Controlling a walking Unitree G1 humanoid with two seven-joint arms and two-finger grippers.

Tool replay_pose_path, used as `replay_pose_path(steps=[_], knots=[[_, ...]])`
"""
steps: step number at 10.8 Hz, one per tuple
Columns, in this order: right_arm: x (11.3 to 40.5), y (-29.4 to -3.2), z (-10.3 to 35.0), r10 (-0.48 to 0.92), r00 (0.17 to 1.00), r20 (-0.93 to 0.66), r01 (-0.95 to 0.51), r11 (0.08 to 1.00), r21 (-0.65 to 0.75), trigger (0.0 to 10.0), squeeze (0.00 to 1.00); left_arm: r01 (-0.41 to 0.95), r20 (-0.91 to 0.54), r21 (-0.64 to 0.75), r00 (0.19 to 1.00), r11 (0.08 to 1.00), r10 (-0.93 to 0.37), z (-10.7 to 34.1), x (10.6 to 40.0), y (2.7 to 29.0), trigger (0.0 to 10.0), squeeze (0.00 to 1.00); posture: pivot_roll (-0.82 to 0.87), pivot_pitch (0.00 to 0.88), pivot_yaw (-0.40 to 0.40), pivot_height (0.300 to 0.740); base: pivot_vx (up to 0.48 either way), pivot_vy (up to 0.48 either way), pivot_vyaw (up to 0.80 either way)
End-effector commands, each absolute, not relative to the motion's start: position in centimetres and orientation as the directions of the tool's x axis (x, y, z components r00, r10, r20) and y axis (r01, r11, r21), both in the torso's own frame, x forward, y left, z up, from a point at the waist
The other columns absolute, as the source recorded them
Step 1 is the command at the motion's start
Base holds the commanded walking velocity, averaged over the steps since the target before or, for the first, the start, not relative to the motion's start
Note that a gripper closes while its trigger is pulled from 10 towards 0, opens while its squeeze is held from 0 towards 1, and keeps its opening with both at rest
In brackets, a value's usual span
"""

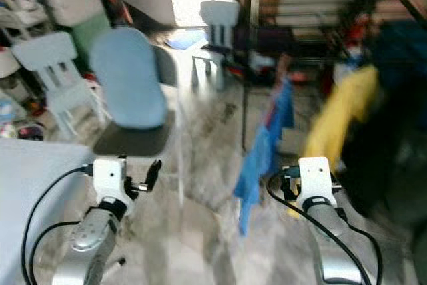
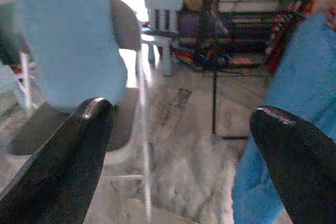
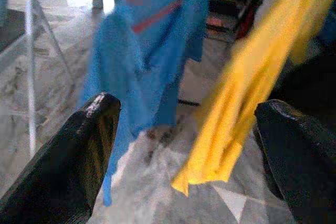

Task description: Hang hanger

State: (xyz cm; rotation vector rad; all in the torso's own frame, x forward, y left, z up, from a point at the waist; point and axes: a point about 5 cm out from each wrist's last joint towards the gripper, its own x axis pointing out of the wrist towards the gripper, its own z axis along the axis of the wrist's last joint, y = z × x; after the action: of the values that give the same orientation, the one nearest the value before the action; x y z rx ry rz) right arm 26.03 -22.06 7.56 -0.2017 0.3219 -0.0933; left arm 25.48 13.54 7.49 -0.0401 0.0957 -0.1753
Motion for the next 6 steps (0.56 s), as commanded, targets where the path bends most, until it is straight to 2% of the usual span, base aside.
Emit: replay_pose_path(steps=[1,6], knots=[[26.35,-21.53,8.0,-0.093,0.954,-0.286,0.035,0.978,-0.204,10.0,0.0,0.149,-0.11,-0.031,0.982,0.988,-0.152,7.21,25.23,14.31,10.0,0.0,-0.15,0.0,0.053,0.74,0.0,0.0,0.0],[26.62,-21.31,7.95,-0.092,0.949,-0.302,0.018,0.971,-0.24,10.0,0.0,0.177,-0.093,-0.059,0.979,0.982,-0.182,7.5,25.28,13.76,10.0,0.0,-0.15,0.0,0.043,0.74,0.0,0.0,0.0]])
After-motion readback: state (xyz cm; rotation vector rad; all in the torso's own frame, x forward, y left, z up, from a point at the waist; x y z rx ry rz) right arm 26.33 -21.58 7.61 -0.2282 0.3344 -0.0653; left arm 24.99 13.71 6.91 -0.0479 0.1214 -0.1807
